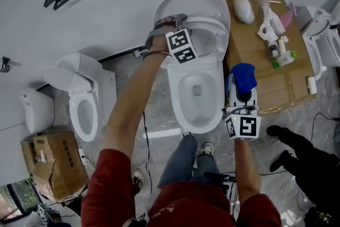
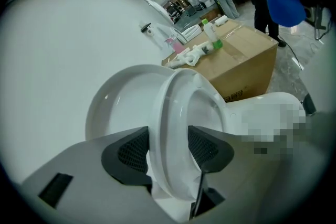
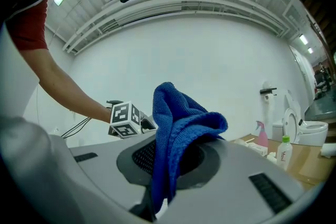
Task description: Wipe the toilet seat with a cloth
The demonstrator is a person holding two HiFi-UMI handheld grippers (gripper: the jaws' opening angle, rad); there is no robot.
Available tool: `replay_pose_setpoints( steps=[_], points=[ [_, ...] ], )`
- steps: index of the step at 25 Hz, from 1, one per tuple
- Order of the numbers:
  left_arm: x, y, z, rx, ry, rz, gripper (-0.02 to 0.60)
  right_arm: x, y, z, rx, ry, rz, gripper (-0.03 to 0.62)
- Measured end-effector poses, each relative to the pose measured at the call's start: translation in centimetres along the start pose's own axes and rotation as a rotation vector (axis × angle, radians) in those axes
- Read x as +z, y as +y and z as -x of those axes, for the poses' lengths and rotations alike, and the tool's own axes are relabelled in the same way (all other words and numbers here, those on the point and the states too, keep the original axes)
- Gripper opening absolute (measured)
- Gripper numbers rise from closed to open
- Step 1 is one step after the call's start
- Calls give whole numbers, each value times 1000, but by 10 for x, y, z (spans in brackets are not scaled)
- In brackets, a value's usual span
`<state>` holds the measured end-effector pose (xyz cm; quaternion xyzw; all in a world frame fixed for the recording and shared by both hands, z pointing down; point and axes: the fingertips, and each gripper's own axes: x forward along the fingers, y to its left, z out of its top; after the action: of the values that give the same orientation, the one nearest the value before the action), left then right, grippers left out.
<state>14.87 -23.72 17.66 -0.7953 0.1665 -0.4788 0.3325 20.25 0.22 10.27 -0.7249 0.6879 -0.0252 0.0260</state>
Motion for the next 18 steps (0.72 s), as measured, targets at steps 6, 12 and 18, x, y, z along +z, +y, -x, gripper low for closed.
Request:
replay_pose_setpoints(
  steps=[6, 12, 18],
  points=[
    [7, -22, 34, -22, -49, -5, 133, 7, 8, 3, 28, -11, -1, 54],
    [14, -56, 70, -66, -68, -20, 92, 12, 9, 13, 38, -21, -20, 54],
    [17, -114, 109, -146, -73, -66, 104, 10, -4, 29, 6, -15, -50, 54]
  ],
)
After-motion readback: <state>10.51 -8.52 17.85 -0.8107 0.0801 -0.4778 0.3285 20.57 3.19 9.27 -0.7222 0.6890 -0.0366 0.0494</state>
